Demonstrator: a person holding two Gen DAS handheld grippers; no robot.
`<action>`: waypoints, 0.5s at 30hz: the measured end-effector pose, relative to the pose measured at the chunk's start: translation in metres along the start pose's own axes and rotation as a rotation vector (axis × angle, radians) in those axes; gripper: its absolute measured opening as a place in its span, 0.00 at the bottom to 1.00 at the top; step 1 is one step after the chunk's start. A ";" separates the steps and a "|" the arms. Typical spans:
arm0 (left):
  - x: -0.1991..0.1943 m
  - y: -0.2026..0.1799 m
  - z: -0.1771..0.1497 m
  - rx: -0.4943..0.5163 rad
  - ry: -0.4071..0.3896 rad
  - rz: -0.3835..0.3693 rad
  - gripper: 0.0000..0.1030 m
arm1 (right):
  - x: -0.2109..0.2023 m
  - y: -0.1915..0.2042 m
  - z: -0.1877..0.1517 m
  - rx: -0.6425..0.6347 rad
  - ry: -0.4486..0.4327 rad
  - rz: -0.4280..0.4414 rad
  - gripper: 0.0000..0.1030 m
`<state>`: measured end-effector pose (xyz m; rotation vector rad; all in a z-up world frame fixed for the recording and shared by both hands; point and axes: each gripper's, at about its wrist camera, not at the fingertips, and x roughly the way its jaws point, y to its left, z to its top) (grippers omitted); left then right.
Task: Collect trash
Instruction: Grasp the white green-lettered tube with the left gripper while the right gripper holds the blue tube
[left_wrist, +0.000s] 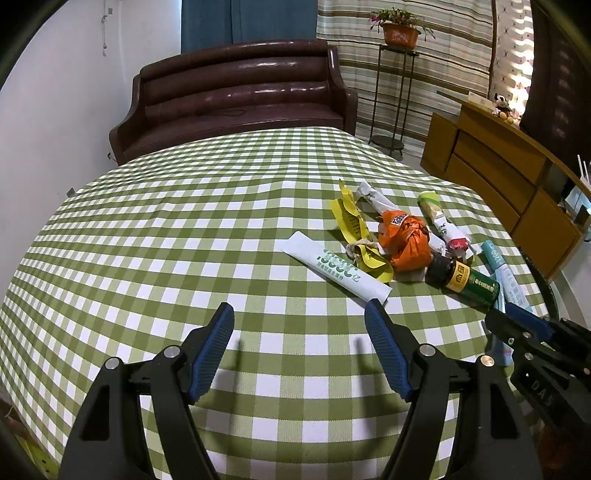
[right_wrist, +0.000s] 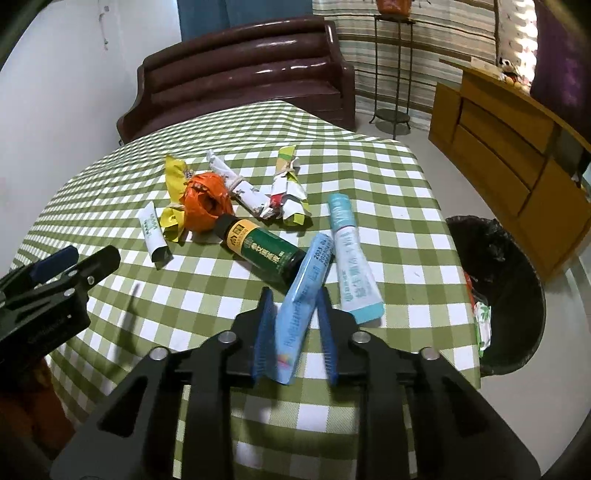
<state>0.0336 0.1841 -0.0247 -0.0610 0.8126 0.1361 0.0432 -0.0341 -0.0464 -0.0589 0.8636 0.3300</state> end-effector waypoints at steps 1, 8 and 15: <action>0.000 0.000 0.000 -0.001 0.001 -0.001 0.69 | 0.000 0.001 0.000 -0.006 -0.001 -0.001 0.20; 0.003 -0.004 0.004 0.002 0.008 -0.007 0.69 | -0.010 -0.001 -0.001 -0.017 -0.029 -0.010 0.15; 0.011 -0.017 0.011 -0.001 0.029 -0.022 0.70 | -0.030 -0.019 0.004 -0.005 -0.083 -0.009 0.15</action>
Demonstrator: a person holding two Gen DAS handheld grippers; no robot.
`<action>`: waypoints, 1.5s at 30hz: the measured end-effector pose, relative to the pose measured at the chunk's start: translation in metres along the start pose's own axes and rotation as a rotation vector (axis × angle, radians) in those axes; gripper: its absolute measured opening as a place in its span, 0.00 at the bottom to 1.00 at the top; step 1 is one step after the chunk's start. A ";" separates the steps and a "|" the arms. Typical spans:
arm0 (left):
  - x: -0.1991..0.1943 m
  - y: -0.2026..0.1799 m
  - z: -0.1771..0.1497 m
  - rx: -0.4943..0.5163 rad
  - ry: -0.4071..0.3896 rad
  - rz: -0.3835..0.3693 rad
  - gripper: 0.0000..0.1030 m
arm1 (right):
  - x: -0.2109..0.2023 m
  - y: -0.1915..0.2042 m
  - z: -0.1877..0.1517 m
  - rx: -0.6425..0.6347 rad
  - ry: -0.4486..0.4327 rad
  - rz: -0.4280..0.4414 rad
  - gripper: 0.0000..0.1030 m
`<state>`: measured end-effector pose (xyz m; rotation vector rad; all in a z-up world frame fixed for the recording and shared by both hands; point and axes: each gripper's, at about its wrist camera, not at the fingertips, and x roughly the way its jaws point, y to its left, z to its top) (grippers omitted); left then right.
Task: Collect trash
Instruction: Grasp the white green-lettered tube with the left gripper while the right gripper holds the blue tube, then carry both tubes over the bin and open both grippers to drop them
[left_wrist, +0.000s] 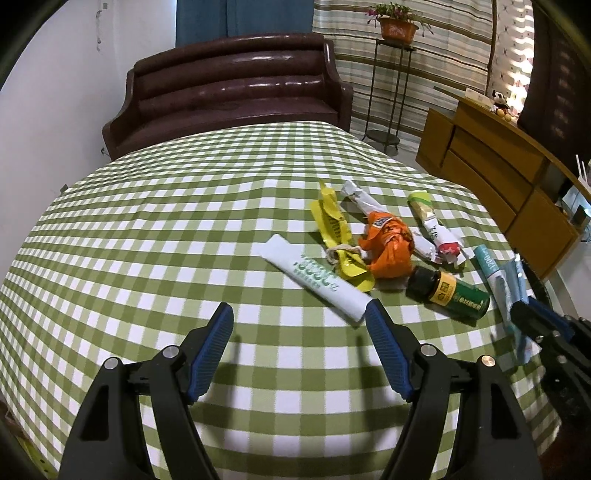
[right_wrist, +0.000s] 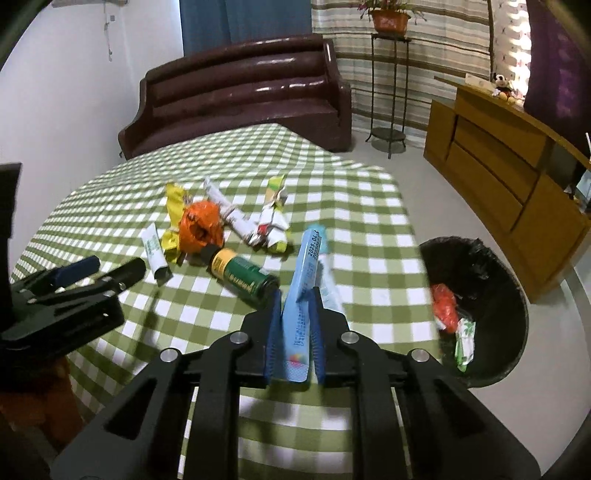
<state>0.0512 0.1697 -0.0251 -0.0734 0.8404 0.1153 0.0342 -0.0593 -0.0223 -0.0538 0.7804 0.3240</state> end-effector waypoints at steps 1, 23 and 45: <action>0.002 -0.003 0.001 0.002 0.004 -0.001 0.70 | -0.002 -0.003 0.001 0.002 -0.007 -0.002 0.15; 0.024 0.018 0.006 -0.048 0.095 0.060 0.71 | 0.002 -0.028 0.000 0.037 -0.017 0.010 0.15; 0.016 0.004 0.008 0.050 0.023 0.021 0.12 | 0.005 -0.050 0.000 0.067 -0.029 -0.014 0.15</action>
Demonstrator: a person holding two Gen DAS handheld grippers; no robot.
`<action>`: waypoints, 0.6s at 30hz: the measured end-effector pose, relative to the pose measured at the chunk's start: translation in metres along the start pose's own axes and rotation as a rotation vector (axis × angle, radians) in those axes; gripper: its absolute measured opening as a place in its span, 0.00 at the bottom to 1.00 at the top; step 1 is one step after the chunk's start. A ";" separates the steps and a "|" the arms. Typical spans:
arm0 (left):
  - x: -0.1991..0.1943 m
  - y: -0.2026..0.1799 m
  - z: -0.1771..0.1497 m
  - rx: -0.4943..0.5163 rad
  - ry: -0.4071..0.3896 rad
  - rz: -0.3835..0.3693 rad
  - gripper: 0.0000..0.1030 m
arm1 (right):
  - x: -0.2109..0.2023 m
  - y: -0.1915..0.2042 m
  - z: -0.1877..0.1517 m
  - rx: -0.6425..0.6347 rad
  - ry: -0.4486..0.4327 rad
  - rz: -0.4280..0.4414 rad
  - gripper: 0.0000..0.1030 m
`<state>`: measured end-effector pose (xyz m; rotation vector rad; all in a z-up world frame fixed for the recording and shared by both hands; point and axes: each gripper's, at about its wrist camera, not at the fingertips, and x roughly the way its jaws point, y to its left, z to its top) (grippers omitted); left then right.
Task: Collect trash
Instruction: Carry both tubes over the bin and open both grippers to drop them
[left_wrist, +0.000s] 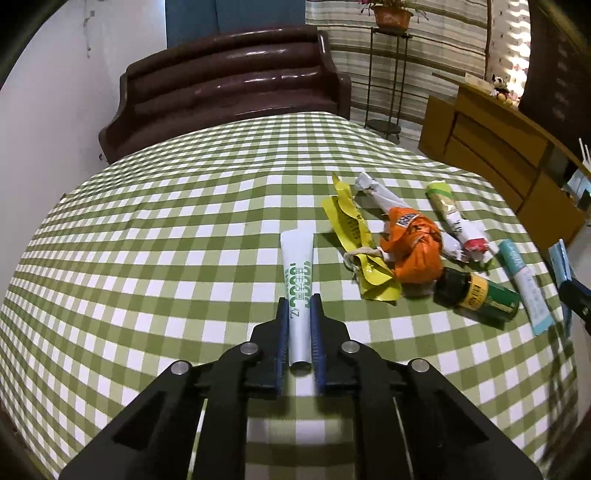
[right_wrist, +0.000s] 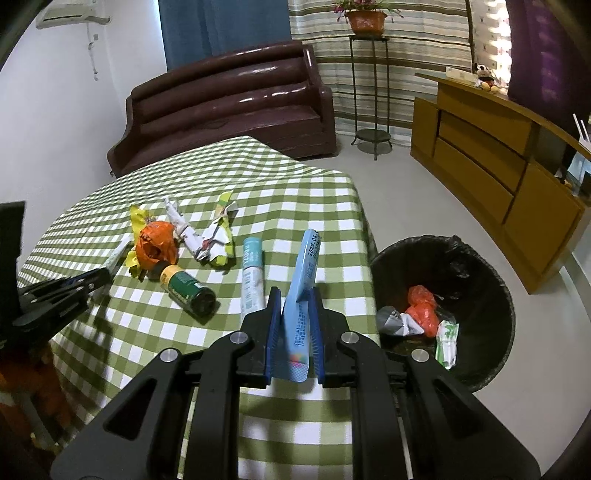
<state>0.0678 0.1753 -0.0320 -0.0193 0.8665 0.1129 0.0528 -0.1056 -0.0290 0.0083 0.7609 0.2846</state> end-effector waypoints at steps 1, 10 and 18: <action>-0.004 -0.001 -0.001 0.002 -0.005 -0.006 0.12 | -0.001 -0.003 0.001 0.004 -0.005 -0.004 0.15; -0.046 -0.035 0.007 0.052 -0.109 -0.129 0.12 | -0.013 -0.037 0.012 0.049 -0.050 -0.069 0.15; -0.046 -0.108 0.028 0.126 -0.138 -0.278 0.12 | -0.021 -0.076 0.021 0.083 -0.084 -0.144 0.15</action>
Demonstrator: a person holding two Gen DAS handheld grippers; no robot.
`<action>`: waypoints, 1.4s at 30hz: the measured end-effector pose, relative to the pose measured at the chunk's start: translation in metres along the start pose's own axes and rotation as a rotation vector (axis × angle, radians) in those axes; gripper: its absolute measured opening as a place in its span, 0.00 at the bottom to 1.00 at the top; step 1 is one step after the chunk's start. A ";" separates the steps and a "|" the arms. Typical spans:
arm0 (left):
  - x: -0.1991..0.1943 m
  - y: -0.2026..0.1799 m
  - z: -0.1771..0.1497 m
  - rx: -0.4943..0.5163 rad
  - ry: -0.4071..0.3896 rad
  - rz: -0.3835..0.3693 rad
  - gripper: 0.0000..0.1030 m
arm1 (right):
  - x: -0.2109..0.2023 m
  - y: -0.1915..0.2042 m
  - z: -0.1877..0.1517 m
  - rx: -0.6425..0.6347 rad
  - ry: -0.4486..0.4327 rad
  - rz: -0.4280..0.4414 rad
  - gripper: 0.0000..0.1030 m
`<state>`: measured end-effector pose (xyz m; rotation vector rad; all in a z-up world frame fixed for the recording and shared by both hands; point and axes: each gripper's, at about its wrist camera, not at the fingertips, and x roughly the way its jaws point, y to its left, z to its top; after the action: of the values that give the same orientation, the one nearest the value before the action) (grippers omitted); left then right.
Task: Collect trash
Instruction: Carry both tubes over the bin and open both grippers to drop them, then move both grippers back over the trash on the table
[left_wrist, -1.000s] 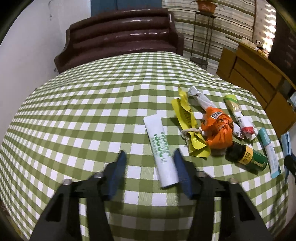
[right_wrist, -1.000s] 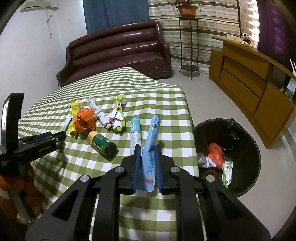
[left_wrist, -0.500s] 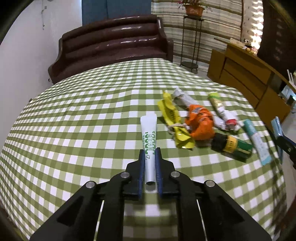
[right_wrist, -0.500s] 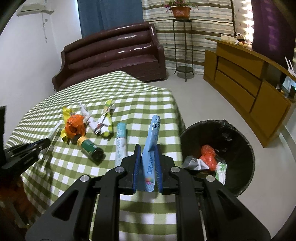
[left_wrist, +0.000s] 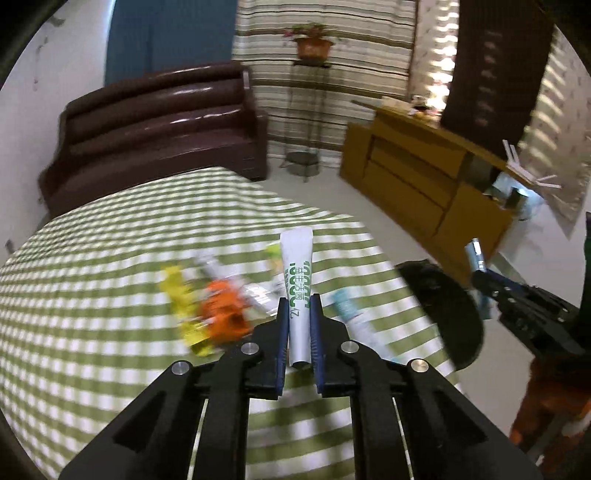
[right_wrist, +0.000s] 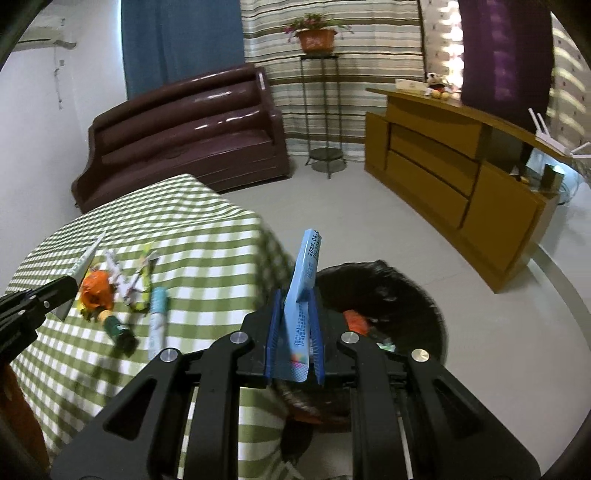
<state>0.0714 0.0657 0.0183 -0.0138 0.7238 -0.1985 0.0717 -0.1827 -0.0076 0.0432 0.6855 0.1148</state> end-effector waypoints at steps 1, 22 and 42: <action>0.004 -0.010 0.001 0.012 -0.001 -0.012 0.12 | 0.001 -0.005 0.001 0.003 -0.001 -0.008 0.15; 0.081 -0.119 0.018 0.133 0.045 -0.090 0.12 | 0.028 -0.071 0.000 0.066 0.017 -0.065 0.15; 0.084 -0.120 0.015 0.129 0.056 -0.057 0.55 | 0.020 -0.082 -0.002 0.118 0.000 -0.050 0.37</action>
<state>0.1217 -0.0687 -0.0165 0.0942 0.7654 -0.3006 0.0932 -0.2619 -0.0280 0.1388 0.6922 0.0264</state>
